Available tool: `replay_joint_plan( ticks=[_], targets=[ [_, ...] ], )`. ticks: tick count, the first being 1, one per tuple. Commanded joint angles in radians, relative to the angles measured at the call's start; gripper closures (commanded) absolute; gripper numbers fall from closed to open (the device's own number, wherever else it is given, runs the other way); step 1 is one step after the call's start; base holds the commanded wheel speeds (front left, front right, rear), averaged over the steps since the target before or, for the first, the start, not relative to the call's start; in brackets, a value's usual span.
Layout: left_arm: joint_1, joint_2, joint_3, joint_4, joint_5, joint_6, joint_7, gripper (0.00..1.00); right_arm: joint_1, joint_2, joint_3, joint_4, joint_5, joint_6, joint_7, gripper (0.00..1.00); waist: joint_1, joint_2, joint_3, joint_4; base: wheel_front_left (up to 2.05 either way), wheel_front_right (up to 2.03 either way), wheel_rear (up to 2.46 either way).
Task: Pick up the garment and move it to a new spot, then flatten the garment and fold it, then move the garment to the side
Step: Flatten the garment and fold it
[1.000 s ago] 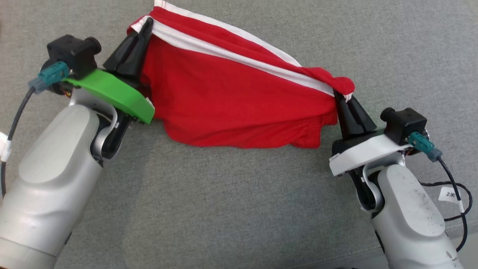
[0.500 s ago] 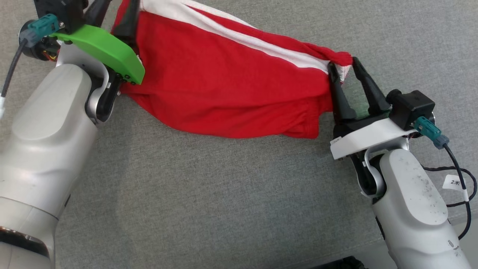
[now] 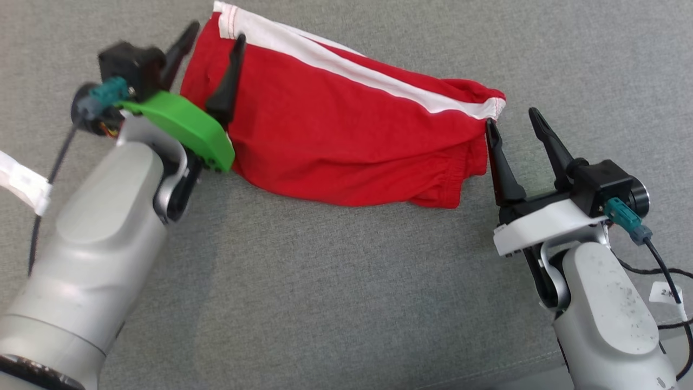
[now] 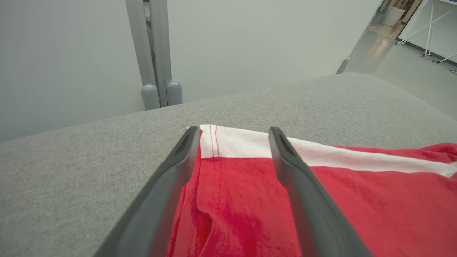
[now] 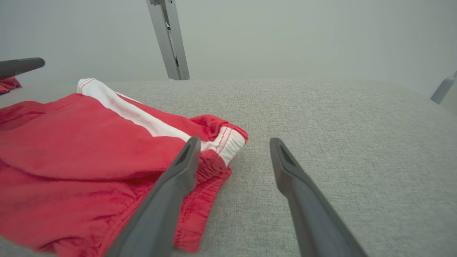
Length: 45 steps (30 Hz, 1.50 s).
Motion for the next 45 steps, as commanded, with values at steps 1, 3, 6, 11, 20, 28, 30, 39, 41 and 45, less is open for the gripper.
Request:
replay_joint_plan(
  ticks=[1, 3, 6, 11, 20, 28, 30, 39, 41, 45],
  targets=[
    [0.031, 0.008, -0.017, 0.005, -0.014, 0.002, 0.006, 0.00, 0.024, -0.004, -0.011, -0.006, -0.011, -0.001, 0.001, 0.00, 0.0000, 0.0000, -0.043, 0.015, 0.00, 0.00, 0.00],
    [0.050, 0.016, -0.041, 0.007, -0.030, 0.002, 0.028, 0.00, 0.042, -0.004, -0.023, -0.013, -0.020, -0.001, 0.012, 0.00, 0.0000, 0.0000, -0.064, 0.019, 0.00, 0.00, 0.00],
    [0.073, 0.037, -0.071, 0.021, -0.049, 0.002, 0.073, 0.00, 0.069, -0.004, -0.033, -0.029, -0.028, -0.001, 0.030, 0.00, 0.0000, 0.0000, -0.090, 0.018, 0.00, 0.00, 0.00],
    [0.089, 0.054, -0.084, 0.061, -0.083, 0.002, 0.132, 0.00, 0.105, -0.004, -0.032, -0.066, -0.028, -0.001, 0.058, 0.00, 0.0000, 0.0000, -0.107, 0.002, 0.00, 0.00, 0.00],
    [0.070, 0.071, -0.071, 0.140, -0.154, 0.002, 0.189, 0.00, 0.129, -0.004, -0.035, -0.127, -0.012, -0.001, 0.076, 0.00, 0.0000, 0.0000, -0.077, -0.048, 0.00, 0.00, 0.00],
    [0.100, 0.048, -0.088, 0.182, -0.196, 0.002, 0.228, 0.63, 0.143, -0.004, -0.040, -0.126, -0.011, -0.001, 0.073, 0.00, 0.0000, 0.0000, -0.092, -0.059, 0.00, 0.00, 0.00],
    [0.117, 0.045, -0.100, 0.165, -0.216, 0.002, 0.242, 1.00, 0.144, -0.003, -0.039, -0.123, -0.009, -0.001, 0.071, 0.00, 0.0000, 0.0000, -0.103, -0.056, 0.00, 0.00, 0.00],
    [0.175, 0.060, -0.143, 0.098, -0.238, 0.002, 0.159, 1.00, 0.170, -0.004, -0.040, -0.108, -0.020, -0.001, 0.073, 0.00, 0.0000, 0.0000, -0.181, -0.020, 0.00, 0.00, 0.00],
    [0.196, 0.069, -0.147, 0.085, -0.240, 0.002, 0.123, 1.00, 0.181, -0.004, -0.046, -0.104, -0.026, -0.001, 0.077, 0.00, 0.0000, 0.0000, -0.206, -0.007, 0.00, 0.00, 0.00],
    [0.258, 0.072, -0.138, 0.059, -0.255, 0.002, 0.053, 1.00, 0.208, -0.004, -0.072, -0.097, -0.035, -0.001, 0.090, 0.00, 0.0000, 0.0000, -0.259, 0.023, 0.00, 0.00, 0.00]
  ],
)
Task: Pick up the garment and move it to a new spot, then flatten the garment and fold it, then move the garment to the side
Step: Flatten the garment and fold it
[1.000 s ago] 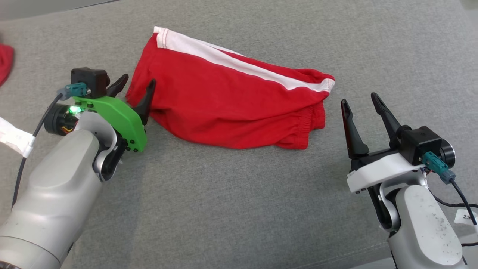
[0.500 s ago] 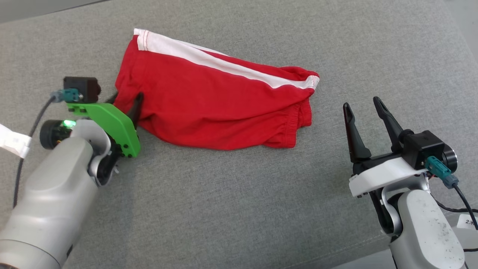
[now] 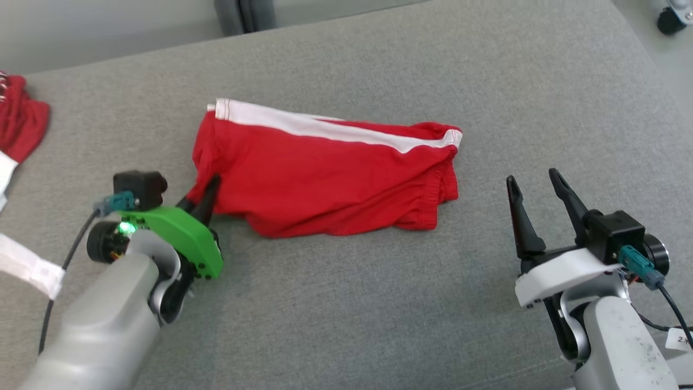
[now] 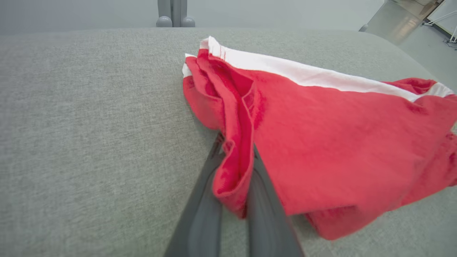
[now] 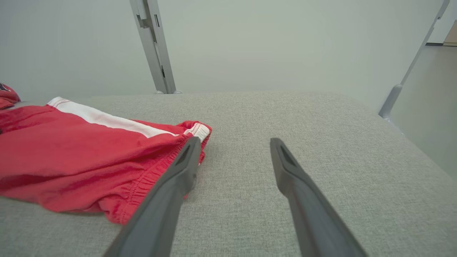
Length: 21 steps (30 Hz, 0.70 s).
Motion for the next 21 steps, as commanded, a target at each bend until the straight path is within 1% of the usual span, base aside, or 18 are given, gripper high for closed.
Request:
replay_joint_plan(
  ticks=[1, 4, 9, 13, 16, 19, 21],
  targets=[
    [0.039, 0.006, 0.001, -0.010, -0.007, 0.002, -0.013, 1.00, 0.019, -0.004, -0.010, 0.001, -0.009, -0.001, 0.005, 0.00, 0.0000, -0.0001, -0.056, 0.042, 0.00, 0.00, 0.00],
    [0.106, 0.008, 0.018, -0.045, -0.017, 0.012, -0.040, 1.00, 0.041, -0.003, -0.029, 0.002, -0.013, -0.001, 0.014, 0.00, 0.0000, -0.0001, -0.088, 0.065, 0.00, 0.00, 0.00],
    [0.215, -0.007, 0.055, -0.121, -0.028, 0.048, -0.056, 1.00, 0.068, -0.004, -0.050, 0.004, -0.019, -0.001, 0.022, 0.00, 0.0000, -0.0001, -0.120, 0.096, 0.00, 0.00, 0.00],
    [0.291, -0.026, 0.118, -0.196, -0.033, 0.081, -0.059, 1.00, 0.080, -0.004, -0.052, 0.006, -0.018, -0.001, 0.030, 0.00, 0.0000, -0.0001, -0.131, 0.106, 0.00, 0.00, 0.00],
    [0.335, -0.037, 0.175, -0.241, -0.003, 0.098, -0.059, 1.00, 0.090, -0.004, -0.050, 0.013, -0.010, -0.001, 0.032, 0.00, 0.0000, -0.0001, -0.133, 0.108, 0.00, 0.00, 0.00],
    [0.374, -0.049, 0.241, -0.277, 0.050, 0.117, -0.059, 0.00, 0.083, -0.004, -0.041, 0.028, -0.003, -0.001, 0.034, 0.00, 0.0000, -0.0001, -0.133, 0.106, 0.00, 0.00, 0.00],
    [0.394, -0.061, 0.290, -0.302, 0.084, 0.126, -0.058, 0.00, 0.073, -0.004, -0.038, 0.038, -0.001, -0.001, 0.035, 0.00, 0.0000, -0.0001, -0.131, 0.104, 0.00, 0.00, 0.00]
  ],
)
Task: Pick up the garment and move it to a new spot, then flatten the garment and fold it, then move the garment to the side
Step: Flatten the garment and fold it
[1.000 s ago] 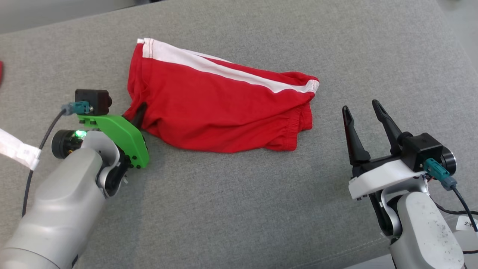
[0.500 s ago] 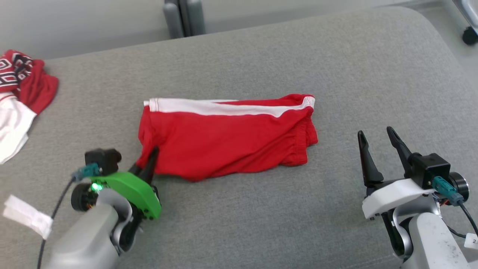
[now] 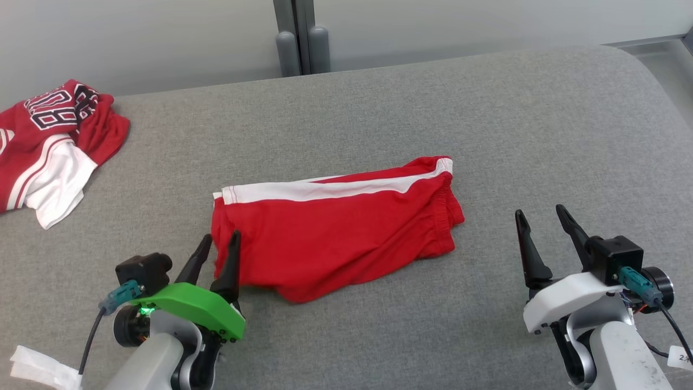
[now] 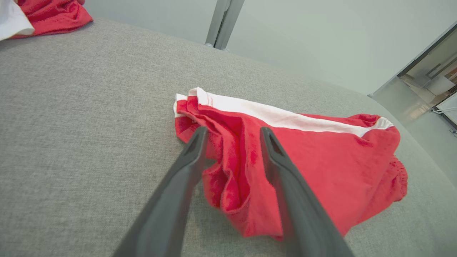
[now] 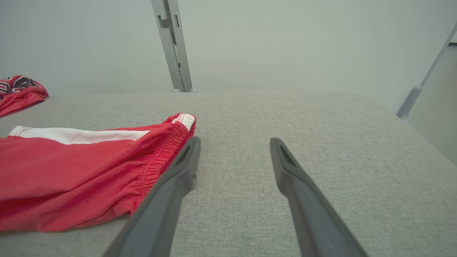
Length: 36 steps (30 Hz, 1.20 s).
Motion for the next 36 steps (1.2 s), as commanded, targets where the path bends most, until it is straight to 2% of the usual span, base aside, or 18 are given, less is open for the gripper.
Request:
replay_joint_plan(
  ticks=[1, 8, 14, 20, 26, 36],
  targets=[
    [0.021, -0.009, 0.033, -0.019, 0.034, 0.008, 0.000, 0.00, -0.004, -0.004, -0.001, 0.006, 0.005, -0.001, 0.002, 0.00, 0.0000, 0.0000, 0.002, -0.001, 0.00, 0.00, 0.00],
    [0.104, -0.045, 0.232, -0.168, 0.247, 0.025, 0.000, 0.00, -0.038, -0.004, -0.014, 0.030, -0.014, -0.001, 0.017, 0.00, 0.0000, 0.0000, 0.003, 0.015, 0.00, 0.00, 0.00],
    [0.201, -0.093, 0.331, -0.239, 0.360, 0.013, 0.000, 0.00, -0.080, -0.004, -0.009, 0.073, -0.047, -0.001, 0.050, 0.00, 0.0000, 0.0000, -0.010, 0.047, 0.00, 0.00, 0.00],
    [0.274, -0.154, 0.398, -0.266, 0.413, -0.011, 0.000, 0.00, -0.148, -0.004, 0.031, 0.146, -0.067, -0.001, 0.105, 0.00, 0.0000, 0.0000, -0.009, 0.086, 0.00, 0.00, 0.00],
    [0.298, -0.196, 0.418, -0.257, 0.451, -0.050, -0.001, 0.00, -0.234, -0.004, 0.061, 0.271, -0.092, -0.001, 0.185, 0.00, 0.0000, 0.0000, 0.003, 0.128, 0.00, 0.00, 0.00],
    [0.286, -0.235, 0.453, -0.237, 0.489, -0.080, -0.001, 0.00, -0.321, -0.004, 0.028, 0.483, -0.140, -0.001, 0.285, 0.00, 0.0000, 0.0000, 0.024, 0.183, 0.00, 0.00, 0.00]
  ],
)
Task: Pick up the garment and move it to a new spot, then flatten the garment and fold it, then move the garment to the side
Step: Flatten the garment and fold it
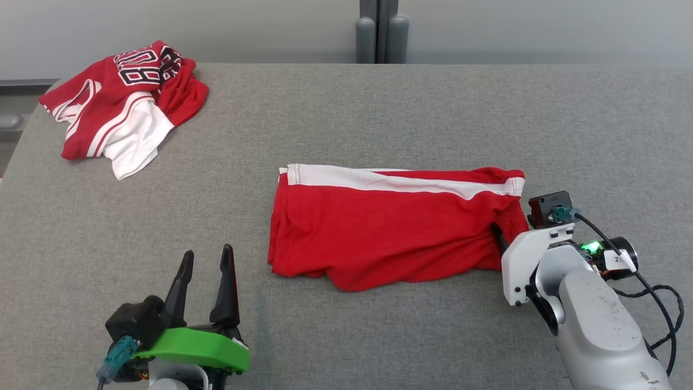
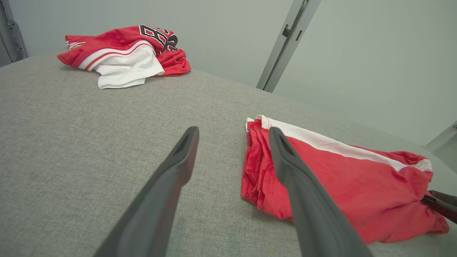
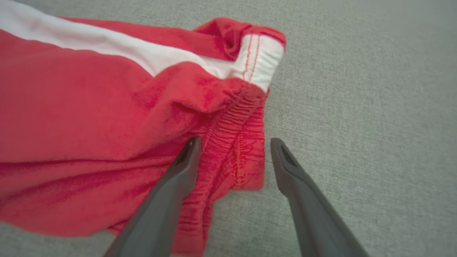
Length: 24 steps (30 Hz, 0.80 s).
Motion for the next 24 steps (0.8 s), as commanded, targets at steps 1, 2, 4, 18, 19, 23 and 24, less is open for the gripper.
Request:
replay_joint_plan(
  ticks=[1, 2, 4, 18, 19, 23, 24],
  targets=[
    [-0.001, -0.004, 0.009, 0.003, 0.007, -0.006, 0.000, 0.00, -0.010, -0.005, -0.010, 0.027, -0.005, -0.001, 0.011, 0.00, 0.0000, 0.0000, 0.008, 0.011, 0.00, 0.00, 0.00],
    [-0.002, -0.006, 0.012, 0.004, 0.010, -0.008, 0.000, 0.00, -0.014, -0.004, -0.013, 0.041, -0.004, -0.001, 0.018, 0.00, 0.0000, 0.0000, 0.009, 0.013, 0.00, 0.00, 0.00],
    [-0.001, -0.012, 0.018, 0.005, 0.018, -0.012, 0.000, 0.00, -0.016, -0.005, -0.016, 0.074, 0.006, -0.001, 0.031, 0.00, 0.0000, 0.0000, 0.011, 0.017, 0.00, 0.00, 0.00],
    [-0.016, -0.029, 0.026, 0.006, 0.069, -0.031, 0.000, 0.00, -0.090, -0.004, 0.099, 0.173, 0.140, -0.001, -0.010, 1.00, 0.0000, 0.0000, 0.016, -0.016, 0.00, 0.00, 0.00],
    [-0.015, -0.029, 0.026, 0.002, 0.072, -0.032, 0.000, 0.00, -0.102, -0.005, 0.096, 0.176, 0.138, -0.001, -0.016, 1.00, 0.0000, 0.0000, 0.015, -0.023, 0.00, 0.00, 0.00],
    [-0.009, -0.031, 0.026, -0.009, 0.088, -0.035, 0.000, 0.00, -0.127, -0.006, 0.072, 0.187, 0.117, -0.001, -0.037, 1.00, 0.0000, 0.0000, 0.010, -0.049, 0.00, 0.00, 0.00],
    [-0.006, -0.031, 0.026, -0.011, 0.092, -0.034, 0.000, 0.00, -0.133, -0.007, 0.062, 0.188, 0.108, -0.001, -0.038, 1.00, 0.0000, 0.0000, 0.008, -0.058, 0.00, 0.00, 0.00]
  ],
)
